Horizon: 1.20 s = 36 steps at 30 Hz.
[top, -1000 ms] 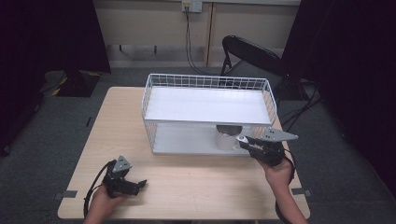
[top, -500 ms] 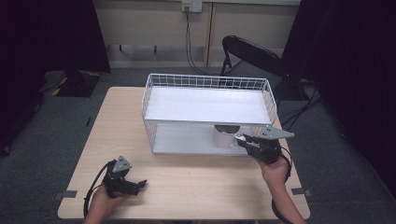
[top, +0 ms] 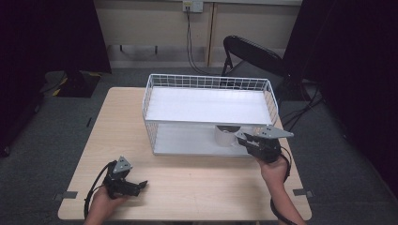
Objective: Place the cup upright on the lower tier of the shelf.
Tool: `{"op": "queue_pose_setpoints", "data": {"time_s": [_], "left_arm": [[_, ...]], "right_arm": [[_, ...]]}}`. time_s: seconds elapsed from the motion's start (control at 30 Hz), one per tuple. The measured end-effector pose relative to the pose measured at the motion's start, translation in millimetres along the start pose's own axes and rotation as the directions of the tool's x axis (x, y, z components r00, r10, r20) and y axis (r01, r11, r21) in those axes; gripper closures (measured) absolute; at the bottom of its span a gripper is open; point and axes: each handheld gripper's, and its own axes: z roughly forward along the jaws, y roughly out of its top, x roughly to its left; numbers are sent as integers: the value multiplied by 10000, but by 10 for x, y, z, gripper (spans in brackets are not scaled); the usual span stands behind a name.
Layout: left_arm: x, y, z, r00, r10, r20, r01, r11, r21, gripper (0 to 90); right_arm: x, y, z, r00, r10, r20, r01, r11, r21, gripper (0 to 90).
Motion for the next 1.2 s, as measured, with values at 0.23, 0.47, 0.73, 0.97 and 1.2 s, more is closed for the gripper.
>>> {"op": "queue_pose_setpoints", "data": {"time_s": [0.23,0.47,0.73,0.97,1.2], "left_arm": [[0,0,0,10000,0,3,0,10000,3,0],[0,0,0,10000,-1,4,1,10000,-2,0],[0,0,0,10000,0,2,0,10000,0,0],[0,0,0,10000,0,3,0,10000,2,0],[0,0,0,10000,-2,3,2,10000,-3,0]], "right_arm": [[4,15,42,9999,95,62,-95,9999,-54,720],[8,5,94,9997,147,206,-145,9999,-88,720],[12,-22,150,9990,187,396,-182,9998,-130,720],[30,-46,191,9981,233,579,-220,9995,-227,720],[40,-84,262,9974,299,650,-286,9994,-204,719]]}}
